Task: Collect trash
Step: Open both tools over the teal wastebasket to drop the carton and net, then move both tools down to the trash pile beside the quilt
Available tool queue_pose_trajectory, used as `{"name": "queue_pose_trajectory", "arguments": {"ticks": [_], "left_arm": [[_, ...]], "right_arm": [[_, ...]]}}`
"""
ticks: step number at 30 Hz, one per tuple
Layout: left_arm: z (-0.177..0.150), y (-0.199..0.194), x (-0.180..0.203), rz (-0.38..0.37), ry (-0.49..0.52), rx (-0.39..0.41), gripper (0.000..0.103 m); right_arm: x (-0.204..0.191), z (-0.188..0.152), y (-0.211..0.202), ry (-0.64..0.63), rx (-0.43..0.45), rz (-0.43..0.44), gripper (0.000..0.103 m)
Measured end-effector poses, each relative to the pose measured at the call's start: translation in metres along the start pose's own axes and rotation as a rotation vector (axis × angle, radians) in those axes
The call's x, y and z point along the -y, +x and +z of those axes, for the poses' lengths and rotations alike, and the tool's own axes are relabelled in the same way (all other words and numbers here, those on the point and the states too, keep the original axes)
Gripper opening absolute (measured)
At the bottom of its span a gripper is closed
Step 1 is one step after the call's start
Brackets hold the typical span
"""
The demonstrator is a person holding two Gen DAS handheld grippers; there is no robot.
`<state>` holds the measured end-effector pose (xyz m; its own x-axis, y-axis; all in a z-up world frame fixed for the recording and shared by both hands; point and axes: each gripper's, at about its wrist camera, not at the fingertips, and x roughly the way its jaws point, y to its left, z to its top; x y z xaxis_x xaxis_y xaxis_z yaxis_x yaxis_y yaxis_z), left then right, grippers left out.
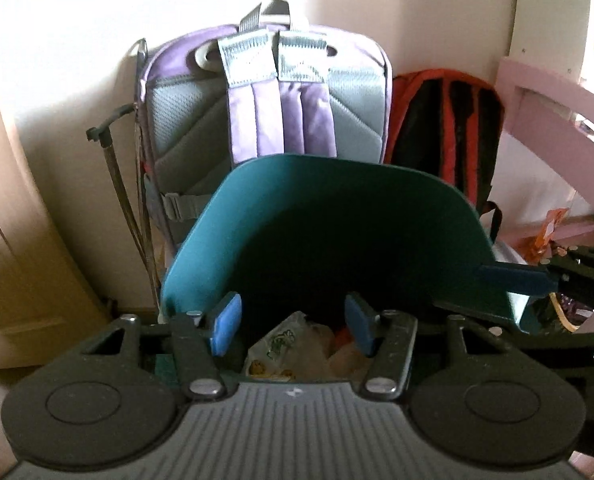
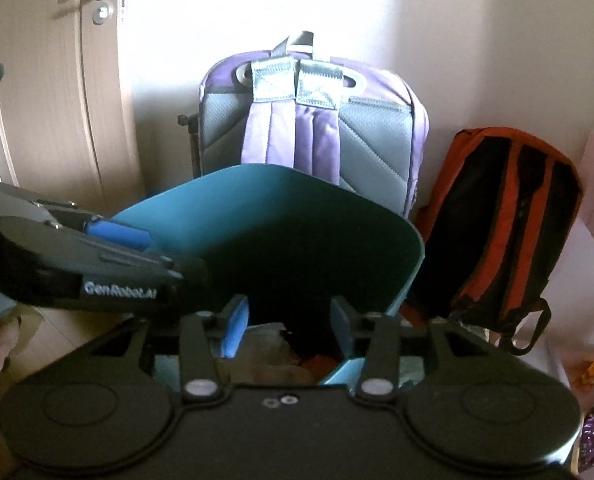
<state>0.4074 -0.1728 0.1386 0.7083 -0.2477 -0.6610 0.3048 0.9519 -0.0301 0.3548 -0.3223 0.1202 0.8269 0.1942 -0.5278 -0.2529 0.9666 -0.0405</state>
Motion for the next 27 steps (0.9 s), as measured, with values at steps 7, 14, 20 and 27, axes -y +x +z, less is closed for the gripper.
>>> {"name": "queue_pose_trajectory", "arguments": {"ticks": [7,14,20,27], "left_arm": [[-0.009,-0.042,0.001,-0.007,0.002,0.022,0.057],[-0.032,-0.089,-0.005,-0.012,0.001,0.046,0.057],[-0.058,-0.128,-0.014,-0.014,-0.009,0.068,0.057],[-0.103,-0.157,-0.03,-0.05,-0.023,0.05,0.068]], "right_arm": [[-0.007,-0.004,-0.039,0.013,0.027,0.018,0.049],[-0.023,-0.014,-0.082,0.011,0.045,0.045,0.054],[-0.042,-0.028,-0.113,0.019,0.049,0.087,0.057],[-0.069,-0.056,-0.13,0.007,0.025,0.143,0.061]]}}
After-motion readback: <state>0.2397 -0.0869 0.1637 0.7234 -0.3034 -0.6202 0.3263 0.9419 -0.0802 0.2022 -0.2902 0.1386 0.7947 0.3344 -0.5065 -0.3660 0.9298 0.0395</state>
